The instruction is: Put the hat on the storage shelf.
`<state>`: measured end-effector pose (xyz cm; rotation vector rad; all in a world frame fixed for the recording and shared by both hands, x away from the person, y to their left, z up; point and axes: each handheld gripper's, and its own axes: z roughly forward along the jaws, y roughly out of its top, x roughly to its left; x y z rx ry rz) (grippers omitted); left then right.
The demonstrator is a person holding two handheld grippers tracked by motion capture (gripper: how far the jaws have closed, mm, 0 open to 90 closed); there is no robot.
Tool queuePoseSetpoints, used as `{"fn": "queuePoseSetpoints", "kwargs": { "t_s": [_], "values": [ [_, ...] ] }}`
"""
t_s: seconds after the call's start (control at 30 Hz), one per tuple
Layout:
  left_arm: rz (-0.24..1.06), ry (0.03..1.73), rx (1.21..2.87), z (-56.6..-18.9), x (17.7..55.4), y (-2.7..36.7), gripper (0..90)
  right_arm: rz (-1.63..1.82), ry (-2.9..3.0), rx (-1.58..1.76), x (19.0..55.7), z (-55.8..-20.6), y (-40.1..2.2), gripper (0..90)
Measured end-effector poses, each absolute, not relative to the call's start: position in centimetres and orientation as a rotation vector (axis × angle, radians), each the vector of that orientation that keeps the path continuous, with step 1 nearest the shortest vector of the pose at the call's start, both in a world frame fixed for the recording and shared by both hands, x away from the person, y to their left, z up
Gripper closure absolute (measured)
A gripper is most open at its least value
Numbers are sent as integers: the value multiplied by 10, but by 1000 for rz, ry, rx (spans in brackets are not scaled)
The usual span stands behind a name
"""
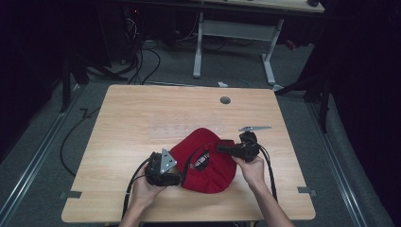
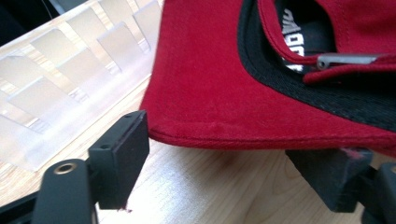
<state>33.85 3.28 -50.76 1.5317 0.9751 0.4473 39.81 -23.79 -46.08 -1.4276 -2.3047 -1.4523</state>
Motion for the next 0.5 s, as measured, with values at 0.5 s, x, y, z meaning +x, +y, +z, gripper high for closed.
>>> {"fn": "queuePoseSetpoints", "kwargs": {
  "t_s": [0.5],
  "values": [
    [479, 945, 1553, -509, 338, 32, 382, -1427, -2277, -1392, 400, -461, -226, 820]
  ]
}}
